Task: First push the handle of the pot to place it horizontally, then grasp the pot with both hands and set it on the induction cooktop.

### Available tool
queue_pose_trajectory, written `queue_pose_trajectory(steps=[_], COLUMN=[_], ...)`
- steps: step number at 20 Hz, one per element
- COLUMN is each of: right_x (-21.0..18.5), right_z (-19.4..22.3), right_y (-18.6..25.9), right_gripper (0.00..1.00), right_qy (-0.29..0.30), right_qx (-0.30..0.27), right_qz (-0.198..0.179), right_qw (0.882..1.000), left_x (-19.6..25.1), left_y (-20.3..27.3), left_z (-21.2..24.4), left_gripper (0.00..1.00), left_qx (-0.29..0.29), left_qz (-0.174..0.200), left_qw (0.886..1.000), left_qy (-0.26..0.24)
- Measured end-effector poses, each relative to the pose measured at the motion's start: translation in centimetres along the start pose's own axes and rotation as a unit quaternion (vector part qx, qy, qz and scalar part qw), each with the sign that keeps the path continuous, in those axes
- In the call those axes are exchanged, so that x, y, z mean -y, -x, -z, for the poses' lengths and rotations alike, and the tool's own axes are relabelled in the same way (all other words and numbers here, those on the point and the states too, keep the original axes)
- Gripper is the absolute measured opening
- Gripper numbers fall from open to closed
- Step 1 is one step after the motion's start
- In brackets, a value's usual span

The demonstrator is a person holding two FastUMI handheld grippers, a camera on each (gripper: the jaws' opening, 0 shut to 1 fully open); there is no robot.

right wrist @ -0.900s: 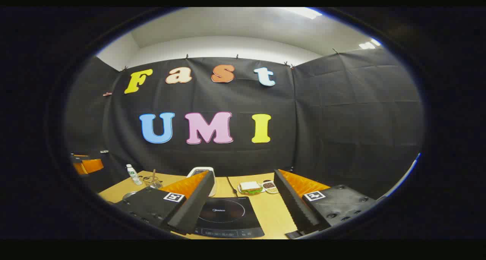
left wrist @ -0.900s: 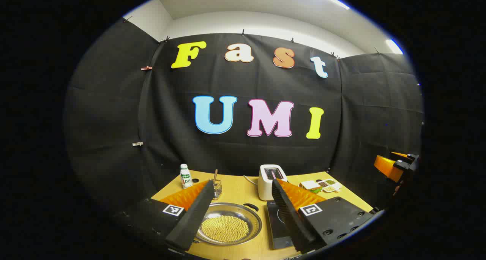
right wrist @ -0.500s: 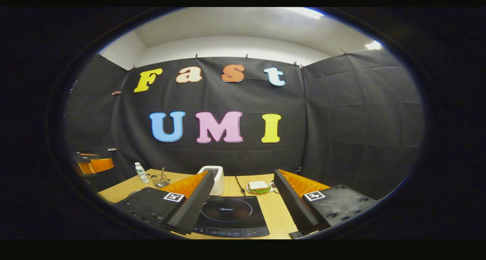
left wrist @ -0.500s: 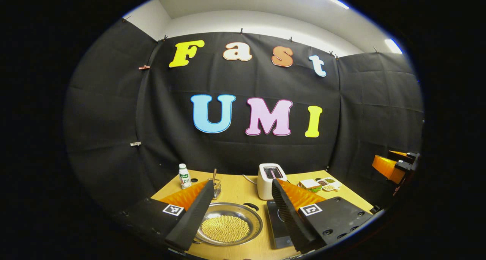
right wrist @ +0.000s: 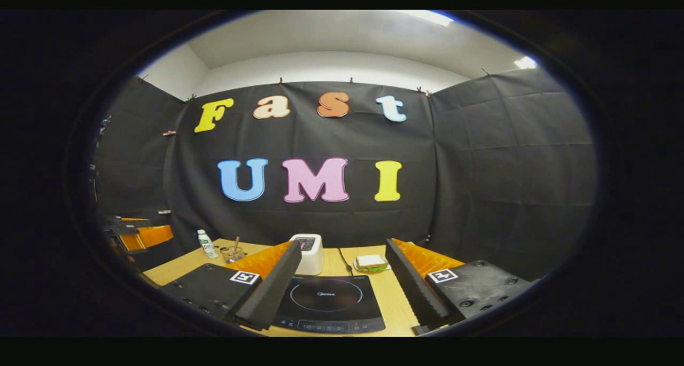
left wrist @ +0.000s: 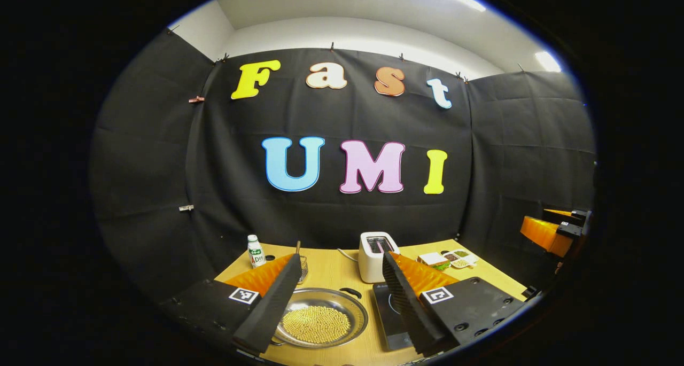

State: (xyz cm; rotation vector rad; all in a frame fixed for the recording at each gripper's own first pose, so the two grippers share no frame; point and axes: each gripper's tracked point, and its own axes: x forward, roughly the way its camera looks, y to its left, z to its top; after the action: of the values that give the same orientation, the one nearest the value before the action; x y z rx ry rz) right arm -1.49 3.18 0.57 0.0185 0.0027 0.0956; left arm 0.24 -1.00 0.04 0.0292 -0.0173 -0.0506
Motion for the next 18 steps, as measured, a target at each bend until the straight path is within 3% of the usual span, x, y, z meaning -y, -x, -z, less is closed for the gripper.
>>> queue_pose_trajectory(steps=[15, 18], right_x=[-0.2, -0.5], right_z=[0.3, 0.4], right_y=[0.5, 0.3], right_gripper=[0.98, 0.98], right_qy=[-0.001, -0.001], right_qx=[-0.008, -0.01], right_qz=[-0.007, -0.01], right_qw=[1.0, 1.0], left_x=[-0.6, -1.6], left_y=[0.0, -0.2], left_z=[1.9, 2.9], left_gripper=[0.95, 0.89], left_qx=[-0.038, -0.059], left_qz=[0.012, 0.016], left_qw=[0.999, 0.998], left_qy=[0.007, 0.007])
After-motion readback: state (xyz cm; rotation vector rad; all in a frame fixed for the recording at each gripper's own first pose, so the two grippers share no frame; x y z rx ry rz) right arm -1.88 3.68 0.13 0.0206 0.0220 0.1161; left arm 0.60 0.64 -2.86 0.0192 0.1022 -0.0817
